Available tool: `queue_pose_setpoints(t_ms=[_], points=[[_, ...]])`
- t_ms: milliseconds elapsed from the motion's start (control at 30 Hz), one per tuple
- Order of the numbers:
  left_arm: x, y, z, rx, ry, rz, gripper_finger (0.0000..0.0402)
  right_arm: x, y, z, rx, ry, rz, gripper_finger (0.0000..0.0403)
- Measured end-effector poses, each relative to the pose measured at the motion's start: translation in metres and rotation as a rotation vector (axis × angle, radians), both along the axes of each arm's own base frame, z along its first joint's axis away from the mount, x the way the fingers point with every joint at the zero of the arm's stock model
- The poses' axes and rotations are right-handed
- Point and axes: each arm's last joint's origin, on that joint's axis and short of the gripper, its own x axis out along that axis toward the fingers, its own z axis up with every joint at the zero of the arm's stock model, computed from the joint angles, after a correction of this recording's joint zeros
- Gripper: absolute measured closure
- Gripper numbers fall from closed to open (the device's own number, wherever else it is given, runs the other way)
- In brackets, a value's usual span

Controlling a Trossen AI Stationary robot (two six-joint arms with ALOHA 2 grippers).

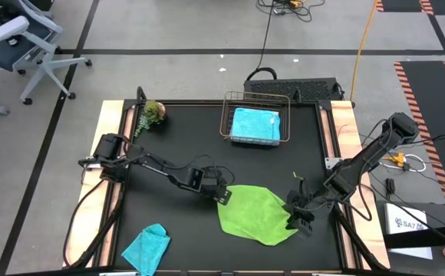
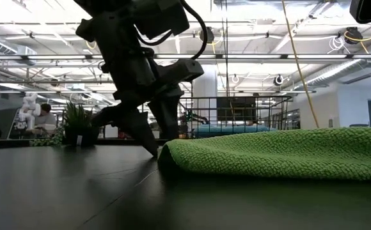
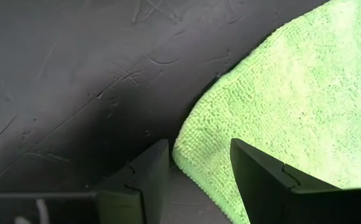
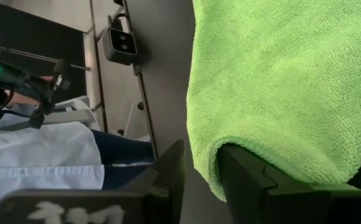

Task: Fold microfiber towels
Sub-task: Fold the green towel

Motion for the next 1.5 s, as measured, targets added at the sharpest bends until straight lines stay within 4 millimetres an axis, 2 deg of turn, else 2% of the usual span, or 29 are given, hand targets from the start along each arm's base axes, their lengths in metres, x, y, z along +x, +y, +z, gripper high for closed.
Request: queue_pose_setpoints(t_ms=[233,333,467,500,567,700,833,1000,1100,1300,1500], points=[[0.002,-0.002,-0.001,0.008,-0.023,0.0,0.0239,0.0,0.0,0.0,0.0,0.0,0.0,0.0314],[0.001,-0.005,-0.001,0.044,-0.026,-0.002,0.0286,0.0,0.0,0.0,0.0,0.0,0.0,0.0314],[0.002,-0.008,-0.001,0.09,-0.05,-0.037,0.038,0.0,0.0,0.0,0.0,0.0,0.0,0.0314],[0.002,-0.009,-0.001,0.09,-0.055,-0.043,0.0388,0.0,0.0,0.0,0.0,0.0,0.0,0.0314],[0.002,-0.01,0.0,0.104,-0.059,-0.055,0.039,0.0,0.0,0.0,0.0,0.001,0.0,0.0314],[0.0,-0.006,0.013,0.146,-0.082,-0.063,0.0396,0.0,0.0,0.0,-0.003,0.002,0.001,0.0314],[-0.004,0.007,0.058,0.214,-0.214,-0.032,0.0398,0.0,0.0,0.0,-0.005,0.004,0.001,0.0314],[-0.02,0.016,0.11,0.359,-0.349,-0.002,0.0398,0.0,0.0,0.0,-0.01,-0.003,0.008,0.0314],[-0.028,0.018,0.129,0.405,-0.396,0.006,0.0398,0.0,0.0,0.0,-0.035,-0.028,0.022,0.0314],[-0.03,0.002,0.129,0.357,-0.414,-0.043,0.0399,0.012,-0.016,0.001,-0.277,-0.182,-0.069,0.0314],[-0.03,-0.025,0.116,0.262,-0.398,-0.13,0.0398,0.03,-0.052,-0.002,-0.444,-0.174,-0.139,0.0314]])
